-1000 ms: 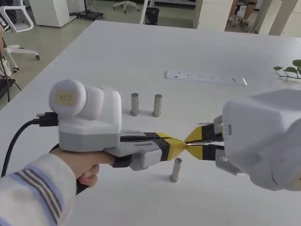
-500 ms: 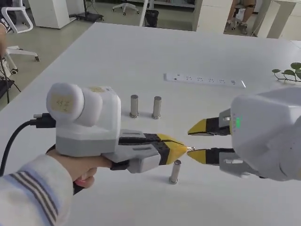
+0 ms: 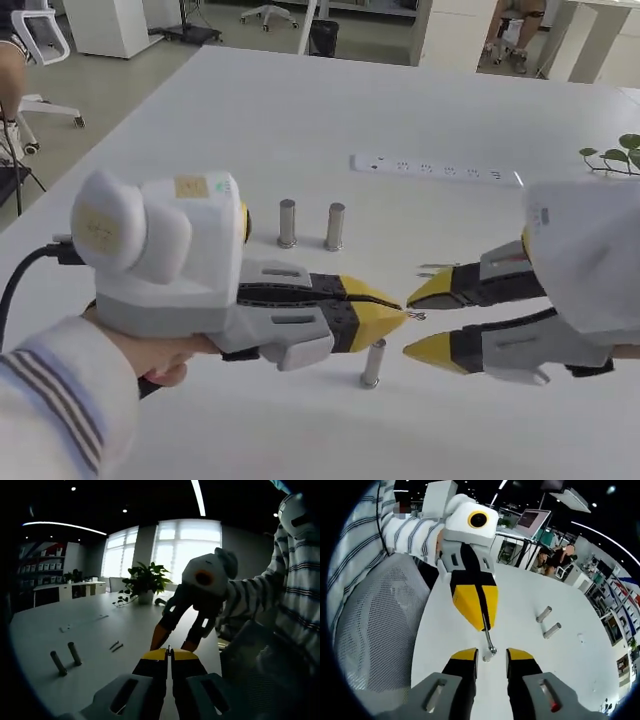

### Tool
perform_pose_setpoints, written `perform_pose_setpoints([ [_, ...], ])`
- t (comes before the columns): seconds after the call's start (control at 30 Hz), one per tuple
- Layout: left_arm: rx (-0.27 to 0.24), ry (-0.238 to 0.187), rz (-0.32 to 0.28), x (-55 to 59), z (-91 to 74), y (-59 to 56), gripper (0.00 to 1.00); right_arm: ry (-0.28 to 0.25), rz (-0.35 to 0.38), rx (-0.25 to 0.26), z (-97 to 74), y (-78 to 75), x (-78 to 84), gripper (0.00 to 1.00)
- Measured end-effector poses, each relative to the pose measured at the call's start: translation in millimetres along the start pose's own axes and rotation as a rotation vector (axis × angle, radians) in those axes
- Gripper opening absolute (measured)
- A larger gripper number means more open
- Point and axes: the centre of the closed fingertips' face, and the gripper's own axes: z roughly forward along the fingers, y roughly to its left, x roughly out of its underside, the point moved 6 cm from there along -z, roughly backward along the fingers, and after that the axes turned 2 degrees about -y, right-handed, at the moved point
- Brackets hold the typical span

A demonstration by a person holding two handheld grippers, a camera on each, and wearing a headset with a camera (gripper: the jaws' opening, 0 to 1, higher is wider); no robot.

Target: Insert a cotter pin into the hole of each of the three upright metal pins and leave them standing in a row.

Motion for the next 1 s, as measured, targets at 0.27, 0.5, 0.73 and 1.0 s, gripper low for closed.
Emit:
perform_pose_setpoints([
  [0.27,0.030,0.010,0.016,2.8,-0.9,-1.2,0.00,-0.090,0.137,-0.054,-4.6,1.0,3.8,0.15],
  [0.5,0.057,0.018,0.029,3.7,-1.0,-2.0,0.00,-0.133,0.190,-0.114,-5.1,9.8,0.6,0.11],
  [0.73,0.085,0.025,0.041,5.0,-1.4,-4.3,0.00,-0.160,0.214,-0.132,-5.1,14.2,-2.7,0.07],
  [1.0,0.094,0.026,0.043,5.6,-0.9,-4.7,0.00,-0.170,0.223,-0.137,-7.0,13.9,-5.1,0.01],
])
